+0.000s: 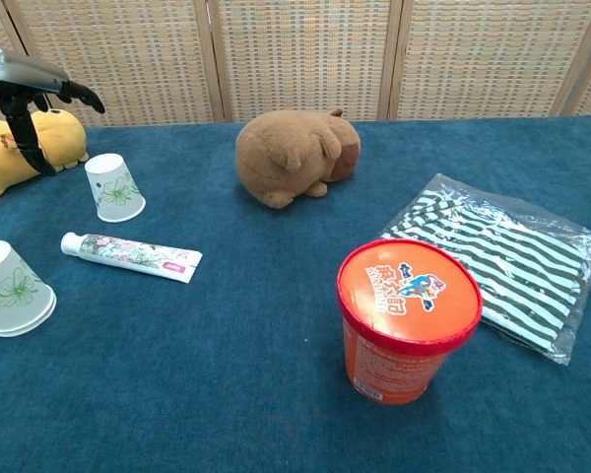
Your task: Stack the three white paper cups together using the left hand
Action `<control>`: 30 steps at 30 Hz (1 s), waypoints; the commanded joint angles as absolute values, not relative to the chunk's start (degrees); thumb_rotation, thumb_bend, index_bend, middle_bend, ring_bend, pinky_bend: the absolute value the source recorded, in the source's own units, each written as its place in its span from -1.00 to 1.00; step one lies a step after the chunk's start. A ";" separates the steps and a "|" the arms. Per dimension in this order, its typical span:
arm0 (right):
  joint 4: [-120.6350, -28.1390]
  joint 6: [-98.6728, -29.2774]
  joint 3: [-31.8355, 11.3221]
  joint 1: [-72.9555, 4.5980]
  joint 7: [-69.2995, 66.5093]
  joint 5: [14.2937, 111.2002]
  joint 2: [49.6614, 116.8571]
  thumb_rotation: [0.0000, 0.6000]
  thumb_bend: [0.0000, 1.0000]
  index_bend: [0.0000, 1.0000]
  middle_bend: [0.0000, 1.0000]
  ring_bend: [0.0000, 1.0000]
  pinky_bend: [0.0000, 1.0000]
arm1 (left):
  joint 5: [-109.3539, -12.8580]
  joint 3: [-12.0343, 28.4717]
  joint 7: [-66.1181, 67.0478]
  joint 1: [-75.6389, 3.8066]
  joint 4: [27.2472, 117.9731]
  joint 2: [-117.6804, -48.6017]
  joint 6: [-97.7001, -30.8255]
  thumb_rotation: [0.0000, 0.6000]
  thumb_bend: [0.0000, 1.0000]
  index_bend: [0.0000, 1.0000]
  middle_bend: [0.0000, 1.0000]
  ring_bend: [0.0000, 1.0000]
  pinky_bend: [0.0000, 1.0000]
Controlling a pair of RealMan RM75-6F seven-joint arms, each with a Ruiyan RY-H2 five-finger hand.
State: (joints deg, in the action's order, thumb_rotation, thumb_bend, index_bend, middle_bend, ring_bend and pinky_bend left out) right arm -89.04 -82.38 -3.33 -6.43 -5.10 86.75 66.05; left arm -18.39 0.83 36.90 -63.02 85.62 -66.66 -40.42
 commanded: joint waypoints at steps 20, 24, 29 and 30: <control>-87.62 -80.46 -3.48 -7.15 -4.99 85.35 67.03 1.00 -0.90 -1.00 -1.00 -1.00 -1.00 | -13.45 -2.14 37.19 -66.35 69.21 -78.27 -35.29 1.00 -0.63 -0.72 -0.92 -0.95 -0.75; -87.42 -80.60 -3.56 -7.10 -5.09 85.21 67.10 1.00 -0.90 -1.00 -1.00 -1.00 -1.00 | -13.01 -2.26 36.87 -66.55 66.66 -80.17 -34.24 1.00 -0.62 -0.63 -0.88 -0.92 -0.72; -86.97 -80.97 -3.75 -6.96 -5.44 85.00 67.24 1.00 -0.90 -1.00 -1.00 -1.00 -1.00 | -13.82 -2.08 36.07 -66.69 63.79 -82.43 -33.68 1.00 -0.62 -0.49 -0.82 -0.86 -0.67; -86.87 -81.33 -3.92 -6.84 -5.65 84.89 67.25 1.00 -0.90 -1.00 -1.00 -1.00 -1.00 | -14.01 -1.92 35.79 -66.67 63.55 -82.72 -33.62 1.00 -0.63 -0.49 -0.81 -0.86 -0.66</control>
State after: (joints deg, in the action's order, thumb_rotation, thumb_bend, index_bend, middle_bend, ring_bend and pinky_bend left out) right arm -86.95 -81.13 -3.81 -6.92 -5.52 84.97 67.23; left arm -13.77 -2.05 36.05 -66.64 63.83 -82.40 -33.77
